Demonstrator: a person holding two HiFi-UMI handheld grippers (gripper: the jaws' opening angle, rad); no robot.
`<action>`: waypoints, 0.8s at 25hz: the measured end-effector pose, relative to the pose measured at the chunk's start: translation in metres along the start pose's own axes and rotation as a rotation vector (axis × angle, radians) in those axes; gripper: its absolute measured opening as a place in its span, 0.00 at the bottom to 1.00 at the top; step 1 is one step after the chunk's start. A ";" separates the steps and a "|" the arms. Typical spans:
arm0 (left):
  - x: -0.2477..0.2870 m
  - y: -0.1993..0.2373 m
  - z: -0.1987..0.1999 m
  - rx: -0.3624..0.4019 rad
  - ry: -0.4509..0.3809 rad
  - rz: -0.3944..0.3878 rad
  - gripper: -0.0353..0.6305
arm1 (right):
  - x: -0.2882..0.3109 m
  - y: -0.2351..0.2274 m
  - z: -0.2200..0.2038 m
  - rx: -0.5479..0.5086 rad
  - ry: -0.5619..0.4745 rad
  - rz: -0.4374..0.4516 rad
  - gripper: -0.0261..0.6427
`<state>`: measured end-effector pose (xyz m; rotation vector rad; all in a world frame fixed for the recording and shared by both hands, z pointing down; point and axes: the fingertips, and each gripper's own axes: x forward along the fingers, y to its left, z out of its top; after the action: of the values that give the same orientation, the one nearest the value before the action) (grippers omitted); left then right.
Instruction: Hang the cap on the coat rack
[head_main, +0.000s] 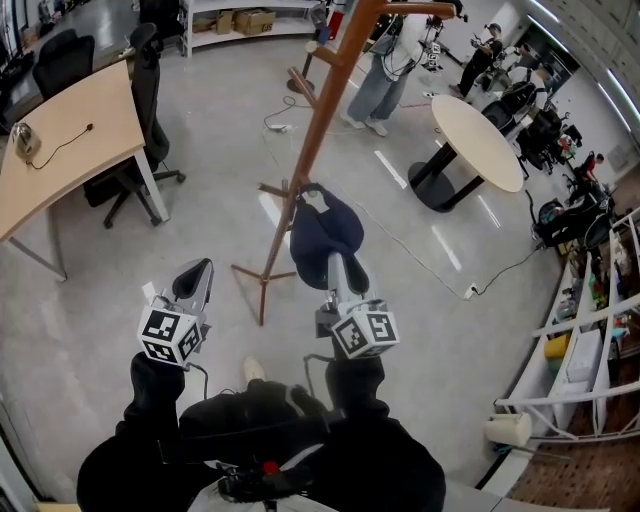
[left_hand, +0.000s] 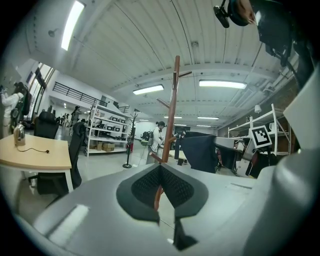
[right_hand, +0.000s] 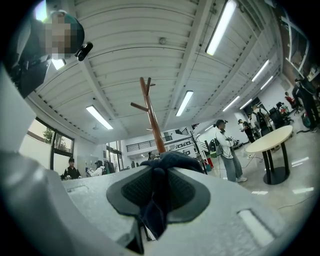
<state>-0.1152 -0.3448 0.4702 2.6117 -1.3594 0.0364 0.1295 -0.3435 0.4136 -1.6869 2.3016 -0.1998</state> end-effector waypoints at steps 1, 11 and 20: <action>0.001 0.002 -0.001 -0.002 0.003 -0.001 0.06 | 0.002 0.000 -0.002 0.001 0.003 -0.001 0.16; 0.015 0.004 -0.011 -0.012 0.034 -0.004 0.06 | 0.009 -0.010 -0.022 0.019 0.040 -0.009 0.16; 0.029 0.000 -0.023 -0.024 0.061 -0.013 0.06 | 0.018 -0.022 -0.041 0.026 0.077 -0.011 0.16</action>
<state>-0.0967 -0.3640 0.4959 2.5776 -1.3146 0.0965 0.1316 -0.3698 0.4561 -1.7085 2.3340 -0.3007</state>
